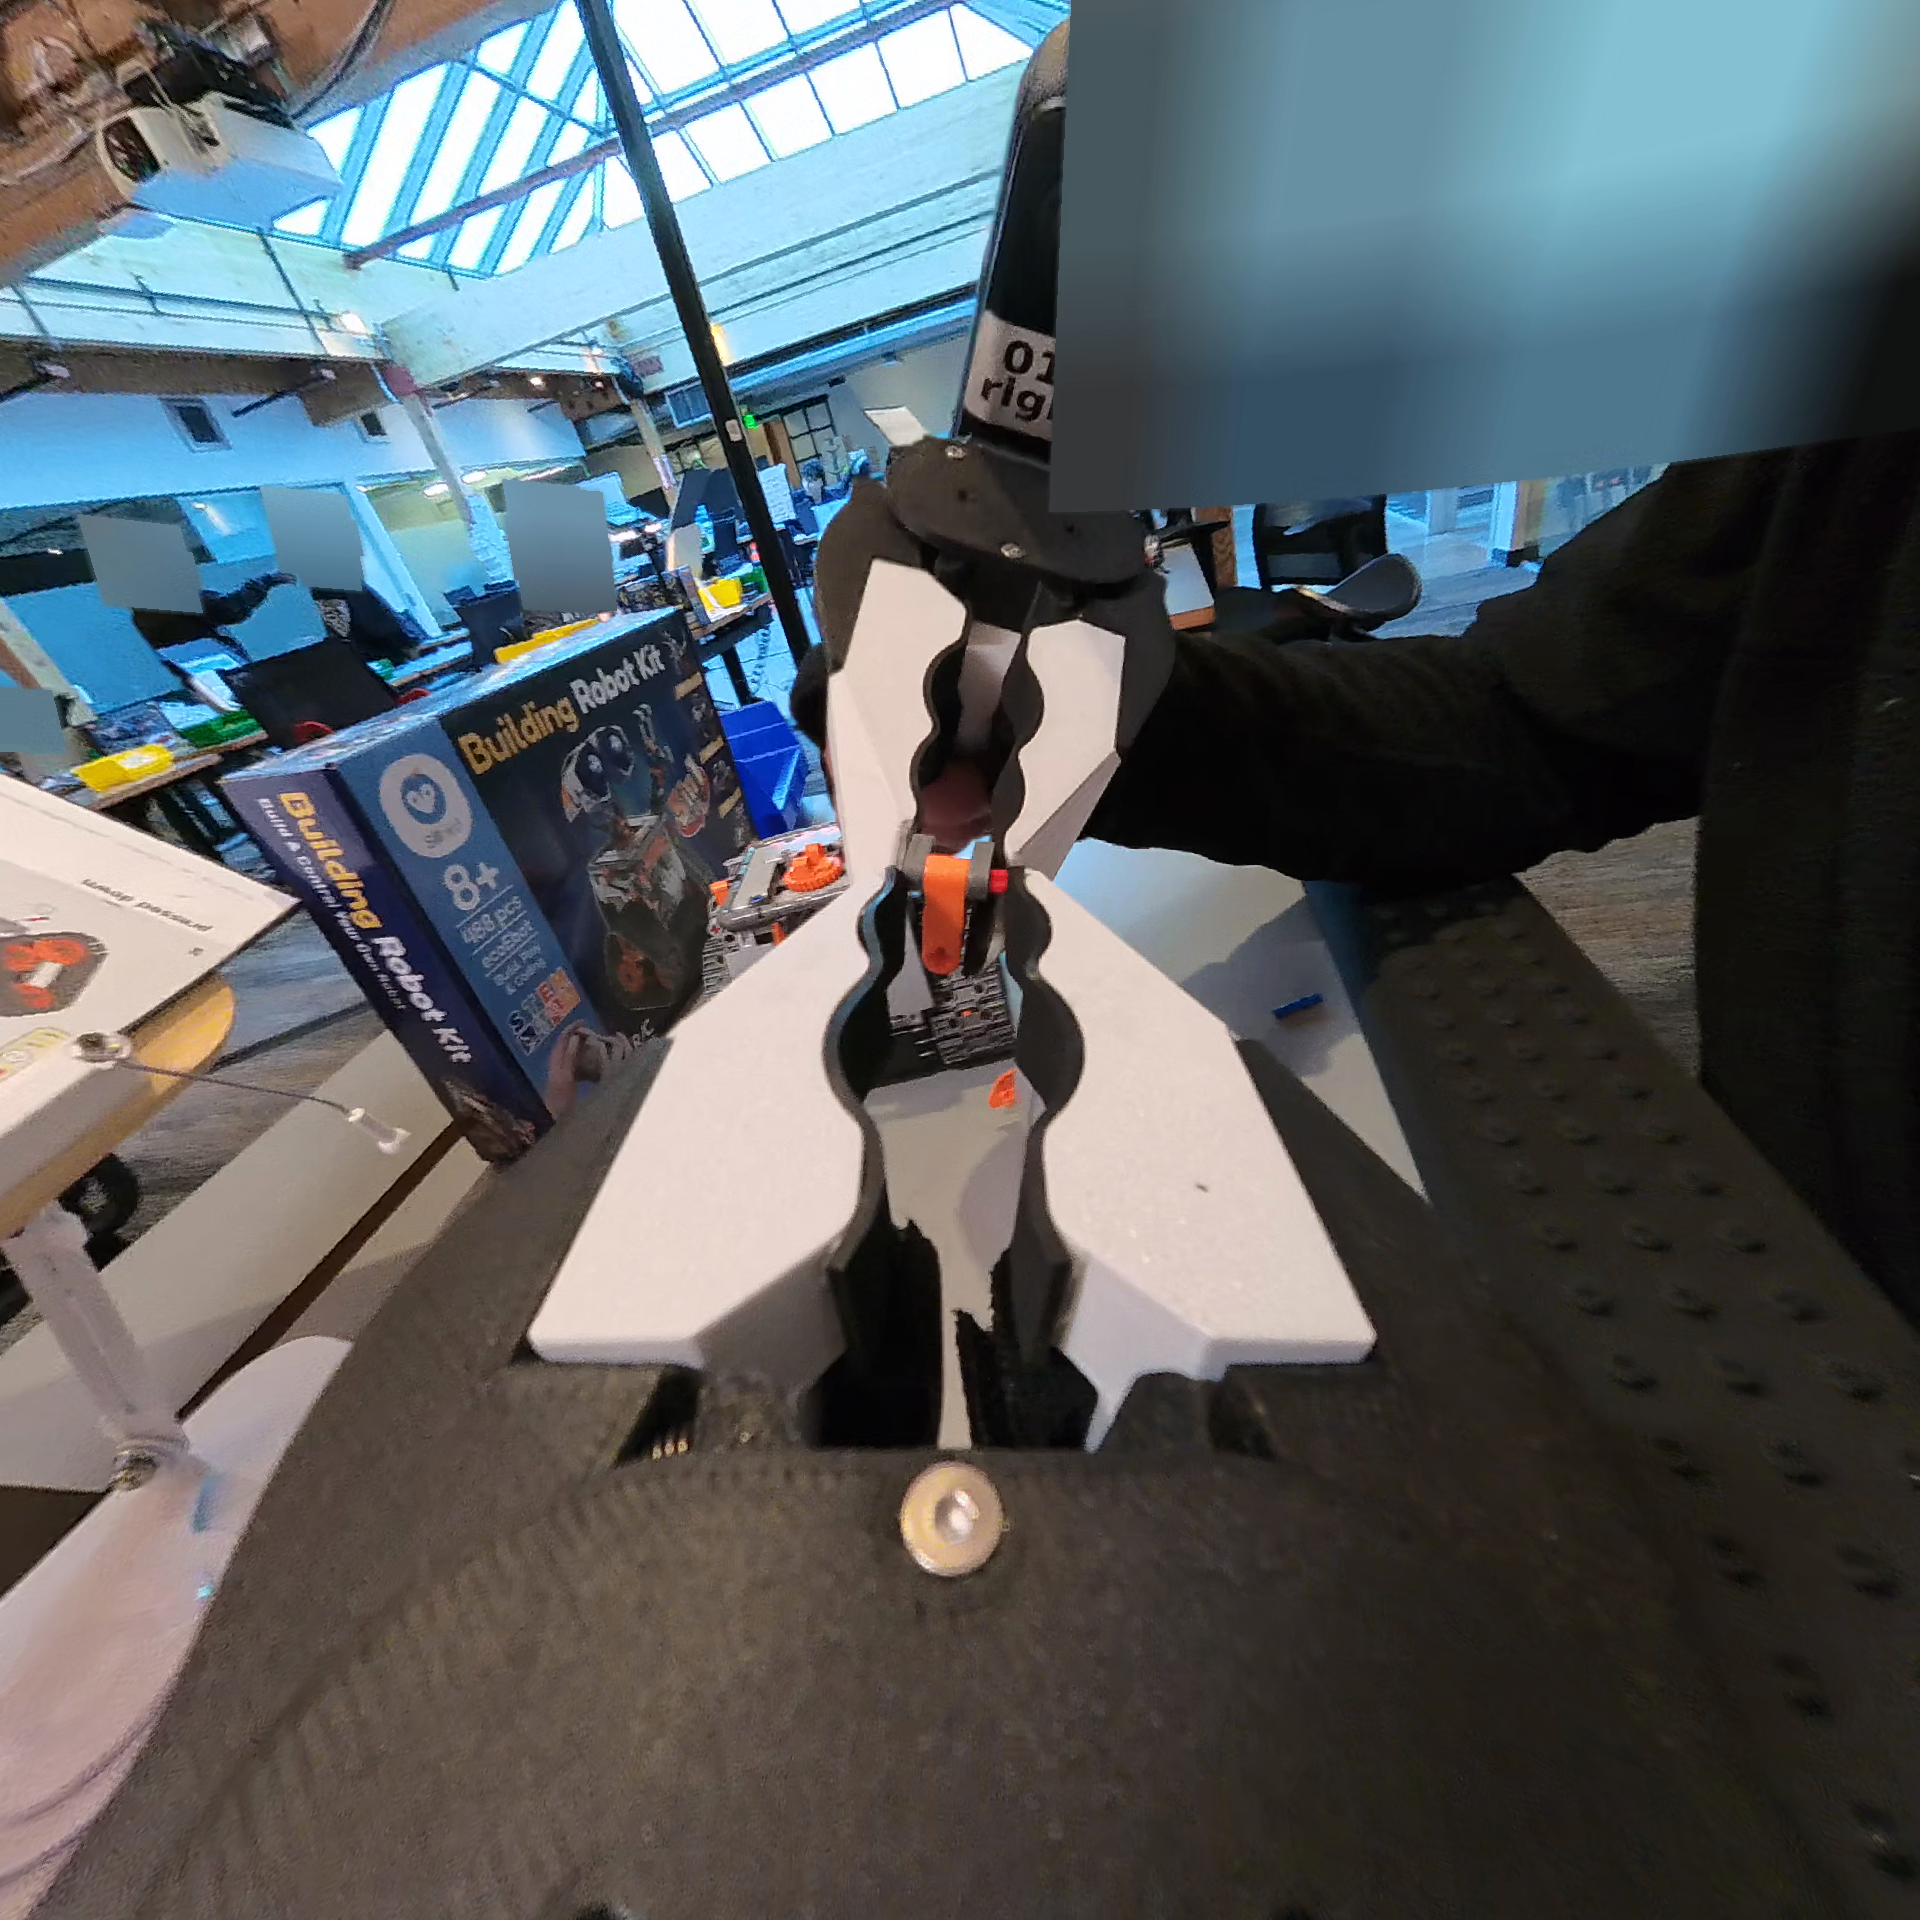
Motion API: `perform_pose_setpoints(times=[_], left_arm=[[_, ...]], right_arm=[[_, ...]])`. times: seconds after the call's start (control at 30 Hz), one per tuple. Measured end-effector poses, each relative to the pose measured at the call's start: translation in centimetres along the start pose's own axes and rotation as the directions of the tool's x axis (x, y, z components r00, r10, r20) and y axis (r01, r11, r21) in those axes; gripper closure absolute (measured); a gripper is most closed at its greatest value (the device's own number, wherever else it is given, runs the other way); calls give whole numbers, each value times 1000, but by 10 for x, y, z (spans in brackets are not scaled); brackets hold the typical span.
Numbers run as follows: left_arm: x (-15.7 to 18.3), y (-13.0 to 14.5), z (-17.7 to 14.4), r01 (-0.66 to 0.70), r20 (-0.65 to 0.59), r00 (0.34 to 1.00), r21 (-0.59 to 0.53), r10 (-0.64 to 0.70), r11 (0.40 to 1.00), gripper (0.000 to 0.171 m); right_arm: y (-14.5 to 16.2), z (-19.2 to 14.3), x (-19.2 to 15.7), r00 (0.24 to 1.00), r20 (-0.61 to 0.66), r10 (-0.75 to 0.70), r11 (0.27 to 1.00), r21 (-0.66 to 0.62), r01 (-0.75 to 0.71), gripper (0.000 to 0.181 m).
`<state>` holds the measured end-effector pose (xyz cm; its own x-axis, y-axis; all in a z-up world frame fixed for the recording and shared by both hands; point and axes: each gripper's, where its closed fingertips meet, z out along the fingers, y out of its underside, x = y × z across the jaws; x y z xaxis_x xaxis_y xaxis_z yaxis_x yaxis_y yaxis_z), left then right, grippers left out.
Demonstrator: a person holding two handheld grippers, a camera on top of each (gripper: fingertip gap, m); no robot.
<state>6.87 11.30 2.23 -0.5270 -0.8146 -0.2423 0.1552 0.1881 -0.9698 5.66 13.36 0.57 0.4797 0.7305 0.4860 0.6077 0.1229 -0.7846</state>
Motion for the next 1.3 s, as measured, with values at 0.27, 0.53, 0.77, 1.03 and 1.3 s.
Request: perform_pose_setpoints(times=[0.27,0.53,0.77,1.03,1.3], left_arm=[[7,-4,3,79,-49,996,8,-78,997,156],[10,-9,5,123,-89,989,31,-119,992,156],[10,-8,1,115,-105,988,45,-110,992,155],[-4,-2,4,-109,87,990,-74,115,991,155],[-5,-2,2,-204,126,967,-143,222,968,154]], right_arm=[[-2,-6,-6,998,3,-71,997,-43,71,170],[-5,-8,-10,998,21,-64,998,-24,64,171],[-8,-5,-9,999,20,-42,999,-16,43,170],[-5,-5,5,998,-15,56,998,-6,-56,165],[-3,-6,7,996,-78,-34,995,-99,27,167]])
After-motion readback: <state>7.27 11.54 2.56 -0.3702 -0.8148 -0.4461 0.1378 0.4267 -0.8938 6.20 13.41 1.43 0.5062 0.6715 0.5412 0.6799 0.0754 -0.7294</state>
